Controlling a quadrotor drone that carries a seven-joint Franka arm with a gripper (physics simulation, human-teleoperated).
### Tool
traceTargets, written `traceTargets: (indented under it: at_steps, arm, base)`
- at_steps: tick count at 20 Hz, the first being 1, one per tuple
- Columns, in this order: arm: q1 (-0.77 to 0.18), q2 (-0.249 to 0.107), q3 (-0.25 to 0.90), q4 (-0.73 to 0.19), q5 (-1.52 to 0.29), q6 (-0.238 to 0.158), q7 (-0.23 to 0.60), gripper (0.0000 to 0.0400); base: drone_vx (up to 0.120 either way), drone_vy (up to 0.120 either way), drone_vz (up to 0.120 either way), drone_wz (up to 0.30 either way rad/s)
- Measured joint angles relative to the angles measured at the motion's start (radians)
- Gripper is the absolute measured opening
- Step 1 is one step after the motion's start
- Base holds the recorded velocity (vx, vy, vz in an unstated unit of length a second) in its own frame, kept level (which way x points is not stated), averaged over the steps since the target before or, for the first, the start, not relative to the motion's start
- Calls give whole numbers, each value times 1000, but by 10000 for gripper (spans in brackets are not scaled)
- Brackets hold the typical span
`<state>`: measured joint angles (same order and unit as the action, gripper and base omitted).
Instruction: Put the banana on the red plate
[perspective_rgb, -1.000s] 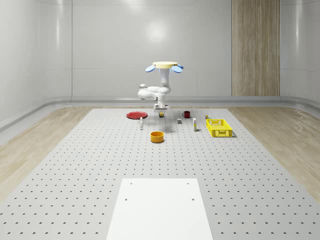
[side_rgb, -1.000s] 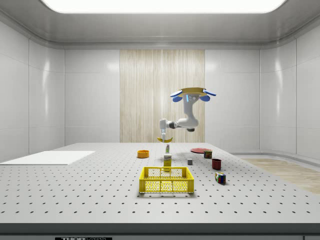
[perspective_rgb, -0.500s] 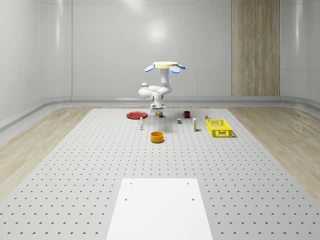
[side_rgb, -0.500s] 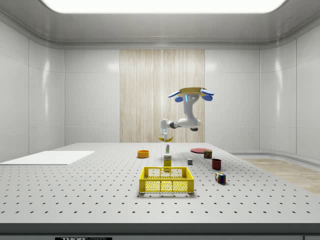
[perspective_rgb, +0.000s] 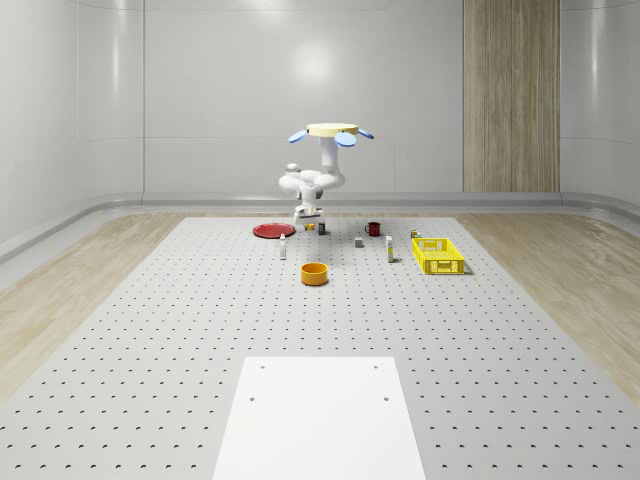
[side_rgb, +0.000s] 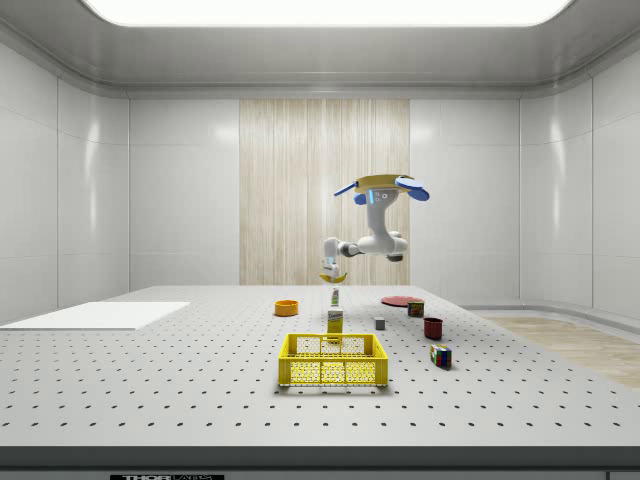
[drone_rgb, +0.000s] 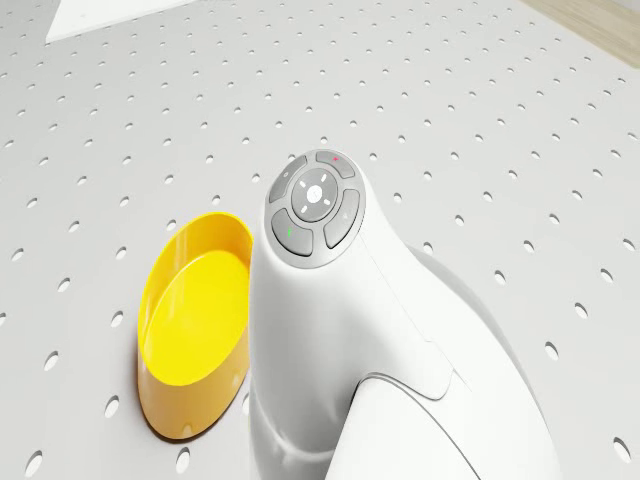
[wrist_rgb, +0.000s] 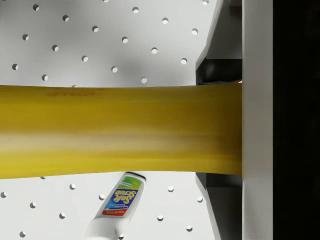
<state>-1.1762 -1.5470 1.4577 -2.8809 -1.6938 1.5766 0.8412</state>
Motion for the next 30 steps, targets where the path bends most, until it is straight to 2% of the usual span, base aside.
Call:
traceTargets:
  at_steps: [30]
  arm:
    - [-4, -49, 6, 1, 19, 50, -898, 192]
  base:
    - [0, 0, 0, -300]
